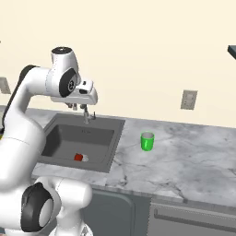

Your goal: Clear the mugs and bowl far away from the sink.

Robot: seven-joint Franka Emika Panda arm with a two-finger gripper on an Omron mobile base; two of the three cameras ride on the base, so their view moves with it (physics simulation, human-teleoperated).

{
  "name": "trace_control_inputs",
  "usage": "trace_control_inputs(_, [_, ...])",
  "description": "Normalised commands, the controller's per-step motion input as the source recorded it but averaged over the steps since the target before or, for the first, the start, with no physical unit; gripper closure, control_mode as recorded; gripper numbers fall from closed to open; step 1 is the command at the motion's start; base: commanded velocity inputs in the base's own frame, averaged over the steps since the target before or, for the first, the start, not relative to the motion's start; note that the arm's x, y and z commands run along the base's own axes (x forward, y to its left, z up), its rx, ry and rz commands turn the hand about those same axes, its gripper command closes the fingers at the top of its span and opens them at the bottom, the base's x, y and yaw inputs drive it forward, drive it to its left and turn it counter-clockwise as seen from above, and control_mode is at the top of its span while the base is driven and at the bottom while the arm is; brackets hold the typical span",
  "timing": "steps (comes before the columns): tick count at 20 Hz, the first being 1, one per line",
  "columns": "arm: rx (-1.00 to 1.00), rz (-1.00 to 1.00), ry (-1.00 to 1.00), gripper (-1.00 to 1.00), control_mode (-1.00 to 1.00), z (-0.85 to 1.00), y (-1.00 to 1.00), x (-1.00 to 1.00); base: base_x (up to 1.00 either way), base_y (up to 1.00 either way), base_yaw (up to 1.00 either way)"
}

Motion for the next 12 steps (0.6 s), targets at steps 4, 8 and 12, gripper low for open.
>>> trace_control_inputs(4, [-0.01, 0.01, -0.06, -1.00, -1.00, 0.00, 0.11, -0.26, 0.00, 0.00, 0.00])
trace_control_inputs(8, [-0.08, 0.00, -0.20, -1.00, -1.00, 0.04, 0.15, -0.49, 0.00, 0.00, 0.00])
trace_control_inputs(12, [-0.01, -0.02, -0.02, -1.00, -1.00, 0.01, 0.03, -0.55, 0.00, 0.00, 0.00])
